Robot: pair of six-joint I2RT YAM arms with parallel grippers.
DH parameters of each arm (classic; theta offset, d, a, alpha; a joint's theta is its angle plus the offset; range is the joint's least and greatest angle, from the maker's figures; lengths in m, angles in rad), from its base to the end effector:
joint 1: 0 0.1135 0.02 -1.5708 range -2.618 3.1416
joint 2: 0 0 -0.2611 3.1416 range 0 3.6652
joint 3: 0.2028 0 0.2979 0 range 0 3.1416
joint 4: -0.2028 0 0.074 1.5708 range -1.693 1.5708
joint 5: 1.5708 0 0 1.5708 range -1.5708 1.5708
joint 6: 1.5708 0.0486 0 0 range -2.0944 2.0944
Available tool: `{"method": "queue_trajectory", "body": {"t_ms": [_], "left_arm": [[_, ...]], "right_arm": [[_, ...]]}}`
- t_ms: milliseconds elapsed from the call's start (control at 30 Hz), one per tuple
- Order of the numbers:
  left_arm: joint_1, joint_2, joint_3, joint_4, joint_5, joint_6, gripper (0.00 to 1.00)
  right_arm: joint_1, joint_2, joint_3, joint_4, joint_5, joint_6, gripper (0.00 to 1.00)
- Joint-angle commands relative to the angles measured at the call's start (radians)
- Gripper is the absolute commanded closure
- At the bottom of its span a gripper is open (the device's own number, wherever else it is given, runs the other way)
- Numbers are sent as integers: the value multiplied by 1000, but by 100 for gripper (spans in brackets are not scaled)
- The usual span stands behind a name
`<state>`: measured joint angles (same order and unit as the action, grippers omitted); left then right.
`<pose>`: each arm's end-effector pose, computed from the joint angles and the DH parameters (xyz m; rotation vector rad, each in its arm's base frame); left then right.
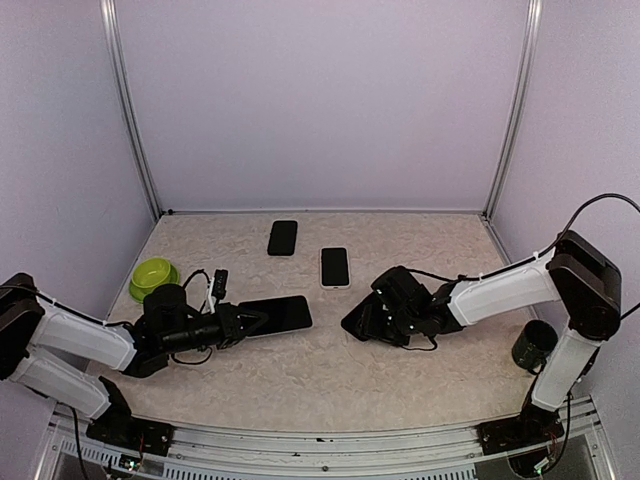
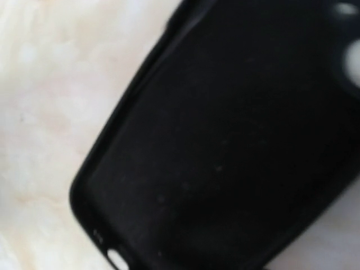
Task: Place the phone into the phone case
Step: Rotate the phone case at the center of the board, then move the phone case to the center of the board.
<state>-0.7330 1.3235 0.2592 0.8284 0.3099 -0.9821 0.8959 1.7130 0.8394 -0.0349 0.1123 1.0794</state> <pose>0.1886 -0.1897 0.1125 -0.0042 2.0667 -1.4322 0.2327 0.2820 0.0903 0.2891 2.5915 0.6675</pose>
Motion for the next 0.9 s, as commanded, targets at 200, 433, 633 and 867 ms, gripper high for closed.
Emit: {"method": "queue_trajectory", "body": {"t_ms": [200,433,633,867], "left_arm": [[15,-62,32,5,1,28,100],[15,-39,41,30,6,14,100],[4,13,61,67,16,-11,100],[-16,44,83,65,3,-20,100]], "right_arm": [[17,-10,110,-12,-85,-170,48],[-90,-199,112,-66,-47,-350,30],[-277,-193,85,24,-223,-447,22],[-398,-47,151,32,-305,-513,22]]}}
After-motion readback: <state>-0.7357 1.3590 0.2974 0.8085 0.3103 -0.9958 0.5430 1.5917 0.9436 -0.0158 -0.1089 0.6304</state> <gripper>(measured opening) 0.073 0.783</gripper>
